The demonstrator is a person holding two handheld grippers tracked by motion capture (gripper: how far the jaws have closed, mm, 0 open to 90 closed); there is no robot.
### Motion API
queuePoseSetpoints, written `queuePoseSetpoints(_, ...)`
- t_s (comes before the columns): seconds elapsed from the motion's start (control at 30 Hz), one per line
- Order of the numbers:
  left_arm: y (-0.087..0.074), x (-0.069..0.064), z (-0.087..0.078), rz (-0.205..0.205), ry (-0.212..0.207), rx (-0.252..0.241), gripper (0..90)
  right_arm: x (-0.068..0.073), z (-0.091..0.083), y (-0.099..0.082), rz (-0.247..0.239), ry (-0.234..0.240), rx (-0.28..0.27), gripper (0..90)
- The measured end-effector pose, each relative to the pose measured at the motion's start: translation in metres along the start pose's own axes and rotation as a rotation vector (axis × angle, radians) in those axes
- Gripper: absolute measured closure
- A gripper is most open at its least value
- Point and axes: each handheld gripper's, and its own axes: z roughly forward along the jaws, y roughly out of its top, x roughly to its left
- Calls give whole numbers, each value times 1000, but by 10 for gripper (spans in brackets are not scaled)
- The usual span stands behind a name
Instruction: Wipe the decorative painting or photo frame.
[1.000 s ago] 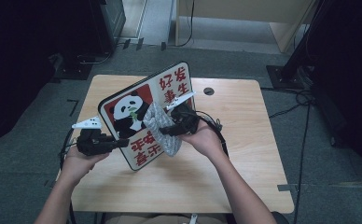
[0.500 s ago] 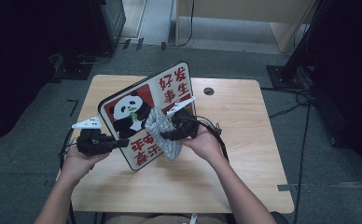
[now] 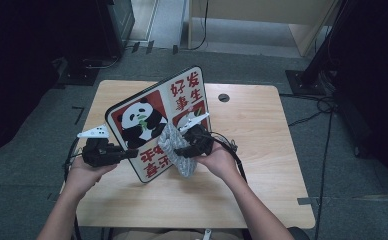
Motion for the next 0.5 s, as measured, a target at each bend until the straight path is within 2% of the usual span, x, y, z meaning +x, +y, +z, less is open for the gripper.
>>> queuePoseSetpoints(0.5,0,0,0,2,-1,2,780,-4,19,-24,10,-4,45,606)
